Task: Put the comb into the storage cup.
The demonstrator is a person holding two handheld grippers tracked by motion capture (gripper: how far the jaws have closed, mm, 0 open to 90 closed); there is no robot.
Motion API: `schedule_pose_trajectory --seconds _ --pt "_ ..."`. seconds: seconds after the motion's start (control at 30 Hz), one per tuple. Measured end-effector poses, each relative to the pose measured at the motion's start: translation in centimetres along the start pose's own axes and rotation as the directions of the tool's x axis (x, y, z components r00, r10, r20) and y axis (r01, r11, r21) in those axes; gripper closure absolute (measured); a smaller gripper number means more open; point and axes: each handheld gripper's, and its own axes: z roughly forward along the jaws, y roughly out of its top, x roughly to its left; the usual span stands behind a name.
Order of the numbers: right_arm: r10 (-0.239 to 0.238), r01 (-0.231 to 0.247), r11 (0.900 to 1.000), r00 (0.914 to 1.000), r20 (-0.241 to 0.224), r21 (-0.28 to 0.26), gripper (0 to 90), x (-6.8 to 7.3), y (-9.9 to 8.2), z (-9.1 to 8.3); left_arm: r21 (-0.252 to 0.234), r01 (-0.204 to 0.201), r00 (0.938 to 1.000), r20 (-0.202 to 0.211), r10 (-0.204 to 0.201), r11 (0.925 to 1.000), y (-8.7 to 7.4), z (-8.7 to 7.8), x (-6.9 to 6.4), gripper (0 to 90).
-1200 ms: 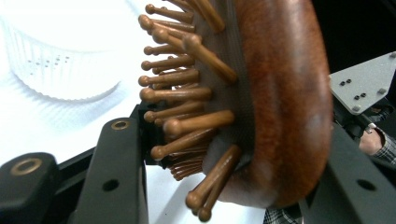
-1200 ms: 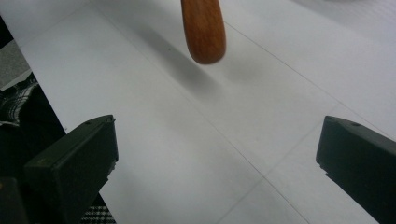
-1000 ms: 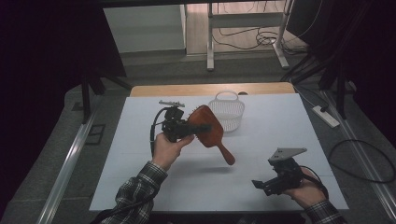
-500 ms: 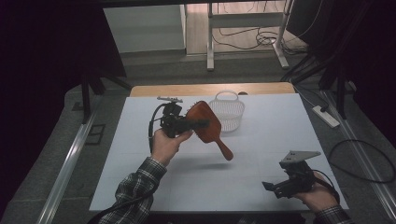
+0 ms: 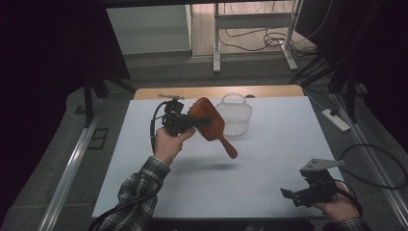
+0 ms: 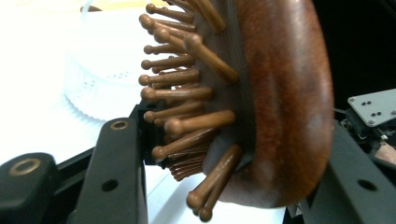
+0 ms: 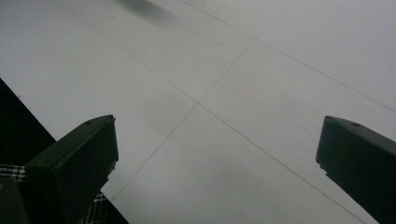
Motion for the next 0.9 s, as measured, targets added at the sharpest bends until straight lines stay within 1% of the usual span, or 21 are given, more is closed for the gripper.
schedule_pose_trajectory --seconds 0.07,0.1,0.13,0.17,0.37,0.57,0.7,0.77,0.9 --pt "0.013 -0.013 0.9999 0.9999 0.005 -0.003 0.0 -0.1 -0.3 -0.3 -0.002 -0.001 1.0 -0.004 0.001 1.0 0.2 -0.1 0.1 52.1" --pt "0.028 -0.028 0.9995 0.9995 0.014 -0.016 0.0 -0.2 -0.4 -0.6 -0.003 0.0 1.0 -0.005 0.0 1.0 0.3 -0.1 0.1 52.1" --pt "0.028 -0.028 0.9995 0.9995 0.014 -0.016 0.0 -0.2 -0.4 -0.6 -0.004 -0.003 1.0 -0.007 0.003 1.0 0.4 -0.1 0.1 52.1" --pt "0.04 -0.039 0.9989 0.999 0.021 -0.024 0.0 -0.3 -0.5 -0.9 -0.005 -0.002 1.0 -0.008 0.002 1.0 0.6 -0.2 0.1 52.1" --pt "0.052 -0.051 0.9981 0.9978 0.04 -0.034 0.0 -0.3 -0.6 -1.4 -0.013 -0.007 0.9998 -0.021 0.006 0.9999 1.5 -0.4 0.2 52.1" --pt "0.077 -0.075 0.9966 0.9948 0.067 -0.036 0.0 -0.5 -1.1 -2.2 -0.025 0.003 0.9997 -0.024 -0.003 0.9997 2.4 -0.5 0.4 52.1" --pt "0.097 -0.094 0.9949 0.9925 0.075 -0.037 0.0 -0.8 -1.4 -2.6 -0.028 0.001 0.9992 -0.04 -0.003 0.9996 3.0 -0.4 0.5 52.1" --pt "0.103 -0.1 0.9942 0.9915 0.08 -0.04 0.0 -0.8 -1.5 -2.8 -0.039 0.001 0.9988 -0.05 -0.003 0.9992 3.4 -0.5 0.6 52.1" --pt "0.103 -0.099 0.9941 0.9909 0.087 -0.045 0.0 -0.8 -1.6 -3.0 -0.059 0.019 0.9985 -0.05 -0.022 0.9981 4.2 -0.7 0.8 52.1"
